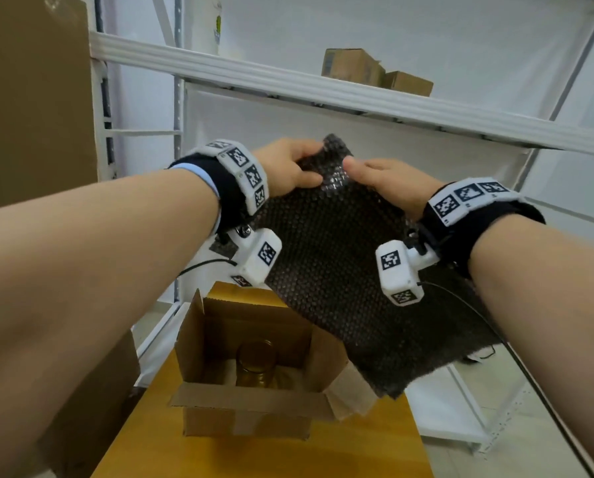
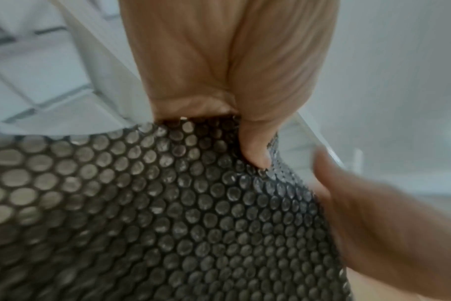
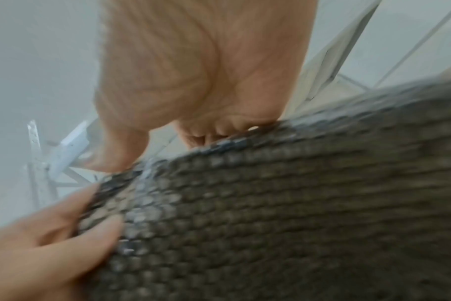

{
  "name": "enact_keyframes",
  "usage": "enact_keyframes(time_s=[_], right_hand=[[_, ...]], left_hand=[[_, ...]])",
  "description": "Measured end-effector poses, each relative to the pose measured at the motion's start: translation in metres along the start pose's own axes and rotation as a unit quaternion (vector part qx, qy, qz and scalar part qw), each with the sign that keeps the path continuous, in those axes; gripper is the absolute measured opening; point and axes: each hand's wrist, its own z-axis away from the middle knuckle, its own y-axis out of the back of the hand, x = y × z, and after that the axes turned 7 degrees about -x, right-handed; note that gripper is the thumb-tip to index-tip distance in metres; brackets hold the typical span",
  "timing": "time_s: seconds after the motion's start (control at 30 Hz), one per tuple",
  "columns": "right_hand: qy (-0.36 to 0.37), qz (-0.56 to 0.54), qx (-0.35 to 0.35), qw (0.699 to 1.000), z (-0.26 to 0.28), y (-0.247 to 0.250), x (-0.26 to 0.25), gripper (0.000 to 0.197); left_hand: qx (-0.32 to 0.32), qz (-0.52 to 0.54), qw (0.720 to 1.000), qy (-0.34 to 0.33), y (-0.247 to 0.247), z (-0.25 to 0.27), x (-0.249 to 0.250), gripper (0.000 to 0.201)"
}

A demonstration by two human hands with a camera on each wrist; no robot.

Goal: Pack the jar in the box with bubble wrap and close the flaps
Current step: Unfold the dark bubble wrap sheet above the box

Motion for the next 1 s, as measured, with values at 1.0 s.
enact_keyframes(time_s=[1.0], right_hand=[[0.033,-0.170,0.264,0.949,0.014,0.045,0.020,0.018]], left_hand=[[-0.036,-0.051,0.985,0.159,0.018,0.027,-0.022,0.014]])
